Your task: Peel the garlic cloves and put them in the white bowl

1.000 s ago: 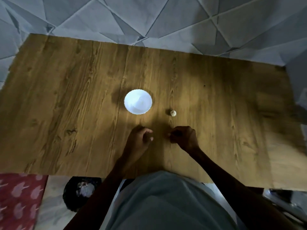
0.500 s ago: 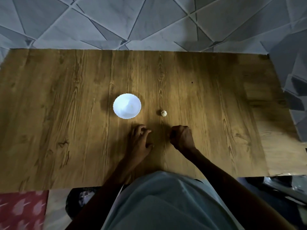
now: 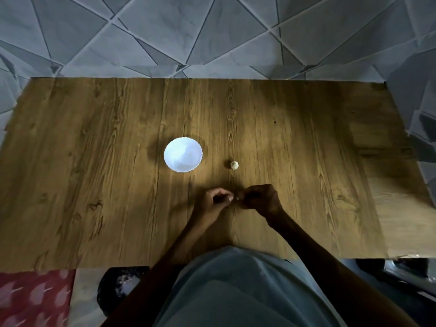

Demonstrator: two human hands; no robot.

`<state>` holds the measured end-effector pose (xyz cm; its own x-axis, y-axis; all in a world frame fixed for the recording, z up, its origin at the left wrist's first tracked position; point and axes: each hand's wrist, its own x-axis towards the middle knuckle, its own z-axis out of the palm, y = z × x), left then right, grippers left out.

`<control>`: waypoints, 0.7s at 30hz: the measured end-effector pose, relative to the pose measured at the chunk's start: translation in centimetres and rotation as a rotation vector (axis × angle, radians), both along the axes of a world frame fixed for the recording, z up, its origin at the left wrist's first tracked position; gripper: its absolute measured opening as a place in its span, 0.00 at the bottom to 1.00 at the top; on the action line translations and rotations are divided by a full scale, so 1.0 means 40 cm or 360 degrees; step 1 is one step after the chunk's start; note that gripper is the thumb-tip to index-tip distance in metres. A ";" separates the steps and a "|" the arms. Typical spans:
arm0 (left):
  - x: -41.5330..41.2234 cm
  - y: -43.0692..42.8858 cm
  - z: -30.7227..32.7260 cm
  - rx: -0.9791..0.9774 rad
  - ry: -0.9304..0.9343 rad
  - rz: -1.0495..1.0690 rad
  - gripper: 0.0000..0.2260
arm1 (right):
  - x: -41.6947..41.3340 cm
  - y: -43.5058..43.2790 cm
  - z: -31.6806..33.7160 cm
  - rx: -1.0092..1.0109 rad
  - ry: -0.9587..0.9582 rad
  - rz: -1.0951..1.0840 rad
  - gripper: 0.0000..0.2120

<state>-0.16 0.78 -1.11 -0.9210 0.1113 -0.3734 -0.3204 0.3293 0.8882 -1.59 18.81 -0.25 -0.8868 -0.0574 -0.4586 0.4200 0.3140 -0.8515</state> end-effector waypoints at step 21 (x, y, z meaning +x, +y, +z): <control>-0.002 0.050 0.029 0.0811 -0.0754 0.0558 0.07 | 0.015 -0.009 0.022 0.0305 0.0717 0.0235 0.12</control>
